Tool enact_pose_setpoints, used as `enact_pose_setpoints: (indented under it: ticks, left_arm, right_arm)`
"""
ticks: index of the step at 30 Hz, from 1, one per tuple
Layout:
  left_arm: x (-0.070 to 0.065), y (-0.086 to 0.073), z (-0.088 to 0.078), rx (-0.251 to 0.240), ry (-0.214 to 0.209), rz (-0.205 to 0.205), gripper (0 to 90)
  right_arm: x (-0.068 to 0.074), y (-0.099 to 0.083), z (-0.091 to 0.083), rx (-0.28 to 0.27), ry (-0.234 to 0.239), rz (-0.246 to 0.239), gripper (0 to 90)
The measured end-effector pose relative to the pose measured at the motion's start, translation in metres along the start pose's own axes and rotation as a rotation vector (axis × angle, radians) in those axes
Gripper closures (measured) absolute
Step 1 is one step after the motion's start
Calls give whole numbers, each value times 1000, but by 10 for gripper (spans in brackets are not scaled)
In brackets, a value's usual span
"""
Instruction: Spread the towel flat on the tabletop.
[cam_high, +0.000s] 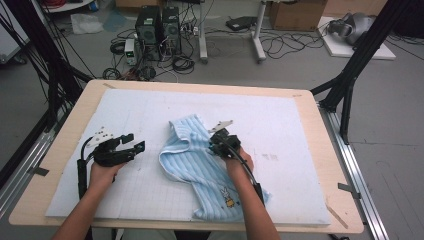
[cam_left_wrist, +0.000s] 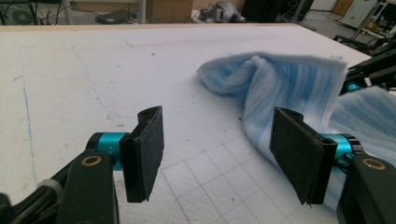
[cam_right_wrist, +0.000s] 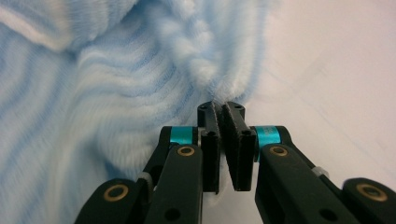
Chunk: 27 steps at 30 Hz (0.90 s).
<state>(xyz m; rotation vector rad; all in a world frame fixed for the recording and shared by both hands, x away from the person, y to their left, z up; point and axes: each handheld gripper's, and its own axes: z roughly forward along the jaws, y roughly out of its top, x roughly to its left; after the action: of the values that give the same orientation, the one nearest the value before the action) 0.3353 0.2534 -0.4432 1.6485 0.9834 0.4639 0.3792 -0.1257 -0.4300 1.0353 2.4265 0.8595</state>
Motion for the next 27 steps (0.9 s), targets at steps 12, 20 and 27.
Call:
enact_pose_setpoints:
  ticks: [12,20,27]
  left_arm:
    - [-7,2,6,10,-37,17,363]
    - [-33,26,28,9,-163,54,397]
    - [-65,55,61,46,-257,99,371]
  right_arm:
    - [-21,-48,-49,-14,-81,59,655]
    - [-38,-68,-70,-154,-134,152,397]
    - [-44,-81,-73,-161,-139,186,343]
